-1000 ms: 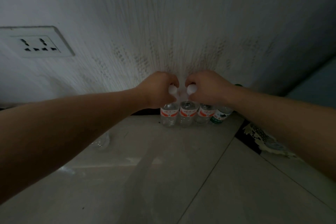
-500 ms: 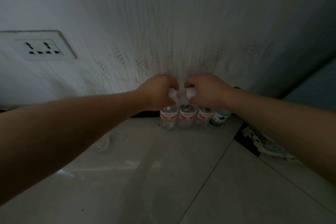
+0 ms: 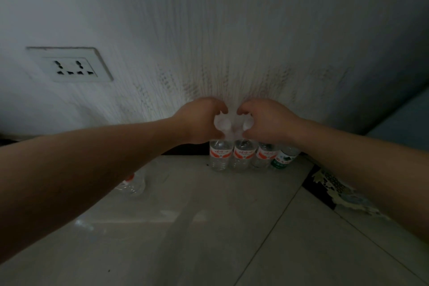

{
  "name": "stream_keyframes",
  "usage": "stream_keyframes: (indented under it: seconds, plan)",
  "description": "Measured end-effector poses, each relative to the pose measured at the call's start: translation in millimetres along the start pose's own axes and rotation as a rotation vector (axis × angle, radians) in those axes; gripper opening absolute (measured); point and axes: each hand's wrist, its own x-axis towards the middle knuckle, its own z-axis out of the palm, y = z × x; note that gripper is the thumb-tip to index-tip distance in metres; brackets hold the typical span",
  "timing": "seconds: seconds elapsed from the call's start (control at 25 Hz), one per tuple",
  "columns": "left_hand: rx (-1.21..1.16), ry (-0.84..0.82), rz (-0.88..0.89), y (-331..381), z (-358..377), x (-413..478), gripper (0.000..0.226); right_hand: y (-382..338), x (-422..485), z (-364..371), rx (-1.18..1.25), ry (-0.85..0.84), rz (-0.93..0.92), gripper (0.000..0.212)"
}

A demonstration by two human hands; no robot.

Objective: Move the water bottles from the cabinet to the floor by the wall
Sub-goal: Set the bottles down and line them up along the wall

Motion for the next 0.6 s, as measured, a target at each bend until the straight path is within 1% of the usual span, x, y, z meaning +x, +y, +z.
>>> stream_keyframes:
  seconds: [0.12, 0.36, 0.6]
  plan:
    - [0.005, 0.006, -0.018, -4, -11, -8, 0.064, -11, -2, -4, -0.008, 0.004, -0.023, 0.058]
    - [0.045, -0.005, -0.044, -24, -31, -33, 0.063, -49, -1, -9, -0.016, -0.012, -0.065, 0.063]
    - [0.074, 0.006, -0.131, -57, -48, -65, 0.062, -89, 9, -4, 0.008, -0.050, -0.152, 0.065]
